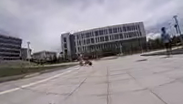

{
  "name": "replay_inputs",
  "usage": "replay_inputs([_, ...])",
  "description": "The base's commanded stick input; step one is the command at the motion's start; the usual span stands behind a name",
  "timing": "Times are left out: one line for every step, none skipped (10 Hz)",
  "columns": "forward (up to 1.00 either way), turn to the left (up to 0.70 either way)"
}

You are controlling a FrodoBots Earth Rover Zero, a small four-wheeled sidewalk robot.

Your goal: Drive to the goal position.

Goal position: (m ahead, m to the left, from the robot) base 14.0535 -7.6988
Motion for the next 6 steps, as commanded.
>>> replay_inputs([0.70, -0.06])
replay_inputs([0.70, 0.00])
replay_inputs([0.70, 0.00])
replay_inputs([0.70, 0.00])
replay_inputs([0.70, 0.00])
replay_inputs([0.70, -0.07])
